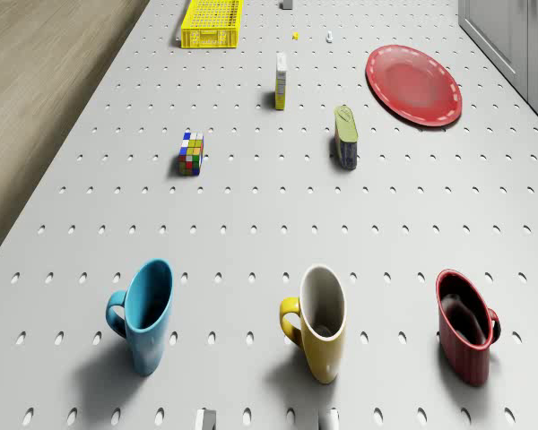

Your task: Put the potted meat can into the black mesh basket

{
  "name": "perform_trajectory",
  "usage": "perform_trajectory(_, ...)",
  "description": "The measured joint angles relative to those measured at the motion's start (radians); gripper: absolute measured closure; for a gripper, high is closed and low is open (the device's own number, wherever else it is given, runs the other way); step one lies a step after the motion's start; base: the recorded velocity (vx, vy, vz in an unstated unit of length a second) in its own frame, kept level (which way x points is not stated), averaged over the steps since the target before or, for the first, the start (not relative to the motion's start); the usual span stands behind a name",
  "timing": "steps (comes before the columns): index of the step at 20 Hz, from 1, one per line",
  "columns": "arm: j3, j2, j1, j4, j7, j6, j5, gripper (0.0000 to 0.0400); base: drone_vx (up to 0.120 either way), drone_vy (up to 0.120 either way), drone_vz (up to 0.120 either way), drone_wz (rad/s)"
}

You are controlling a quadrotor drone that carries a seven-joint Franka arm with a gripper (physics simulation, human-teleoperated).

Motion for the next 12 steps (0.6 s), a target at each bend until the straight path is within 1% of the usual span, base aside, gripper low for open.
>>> perform_trajectory(3, 0.001, 0.007, -0.002, 0.063, -0.001, -0.053, 0.001, 0.0000, 0.120, -0.120, 0.000, 0.000)
perform_trajectory(6, 0.001, 0.025, -0.003, 0.128, -0.002, -0.098, 0.001, 0.0000, 0.120, -0.120, 0.000, 0.000)
perform_trajectory(9, 0.002, 0.047, -0.004, 0.189, -0.002, -0.135, 0.001, 0.0000, 0.120, -0.120, 0.000, 0.000)
perform_trajectory(12, 0.003, 0.065, -0.004, 0.236, -0.002, -0.162, 0.002, 0.0000, 0.120, -0.120, 0.000, 0.000)
